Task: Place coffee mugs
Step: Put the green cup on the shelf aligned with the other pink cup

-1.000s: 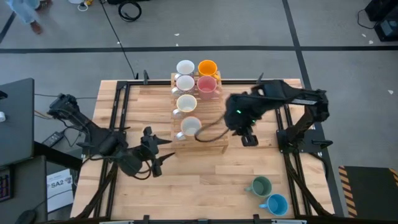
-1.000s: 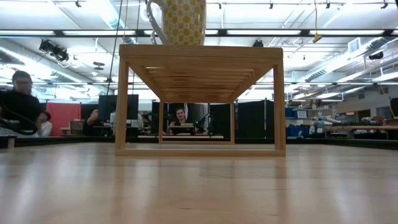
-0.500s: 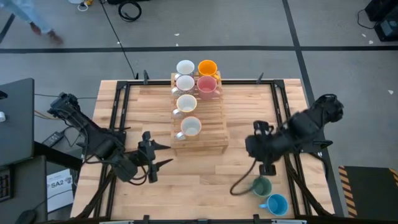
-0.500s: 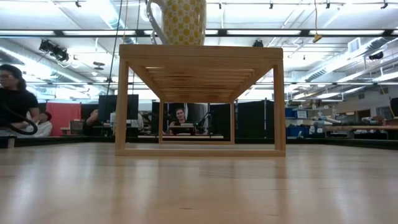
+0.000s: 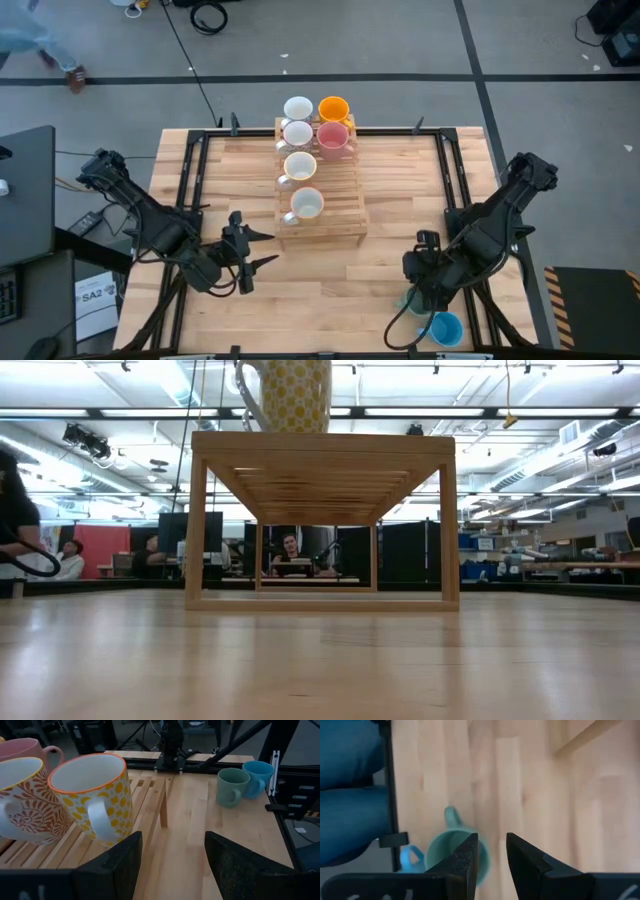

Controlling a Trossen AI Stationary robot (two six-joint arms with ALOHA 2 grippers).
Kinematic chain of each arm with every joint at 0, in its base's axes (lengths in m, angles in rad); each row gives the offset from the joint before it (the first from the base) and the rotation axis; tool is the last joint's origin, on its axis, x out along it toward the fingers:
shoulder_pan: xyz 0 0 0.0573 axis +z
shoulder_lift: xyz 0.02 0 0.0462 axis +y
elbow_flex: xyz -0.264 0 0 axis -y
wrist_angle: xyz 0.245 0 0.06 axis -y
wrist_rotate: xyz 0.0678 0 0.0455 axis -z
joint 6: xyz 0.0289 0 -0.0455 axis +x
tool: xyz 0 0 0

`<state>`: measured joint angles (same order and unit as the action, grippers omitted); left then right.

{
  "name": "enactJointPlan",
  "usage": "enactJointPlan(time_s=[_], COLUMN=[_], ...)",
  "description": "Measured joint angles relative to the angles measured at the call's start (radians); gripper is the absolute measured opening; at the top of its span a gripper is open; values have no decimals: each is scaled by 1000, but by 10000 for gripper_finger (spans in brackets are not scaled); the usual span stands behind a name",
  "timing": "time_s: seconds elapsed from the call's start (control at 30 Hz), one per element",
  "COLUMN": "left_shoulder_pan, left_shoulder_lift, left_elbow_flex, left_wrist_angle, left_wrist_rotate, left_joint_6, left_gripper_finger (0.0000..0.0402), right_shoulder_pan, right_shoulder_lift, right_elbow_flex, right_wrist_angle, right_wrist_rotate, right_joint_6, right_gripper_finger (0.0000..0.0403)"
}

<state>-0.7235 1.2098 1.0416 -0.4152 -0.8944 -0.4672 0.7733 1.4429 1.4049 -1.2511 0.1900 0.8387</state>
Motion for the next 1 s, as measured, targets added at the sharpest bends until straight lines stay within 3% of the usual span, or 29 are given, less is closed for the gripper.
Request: enactJointPlan(time_s=[0.37, 1.0], left_shoulder_pan=[0, 0], left_shoulder_lift=[0, 1], left_elbow_flex=[0, 0], left_wrist_angle=[0, 0], left_wrist_rotate=[0, 0], left_joint_6=[-2, -3], left_gripper_finger=[224, 224], right_shoulder_pan=[22, 21], right_shoulder_lift=[-23, -23], right_elbow_flex=[-294, -441], right_wrist_angle=[244, 305], right_wrist_rotate=[-159, -177], right_joint_6=[41, 60], right_gripper_finger=[107, 107])
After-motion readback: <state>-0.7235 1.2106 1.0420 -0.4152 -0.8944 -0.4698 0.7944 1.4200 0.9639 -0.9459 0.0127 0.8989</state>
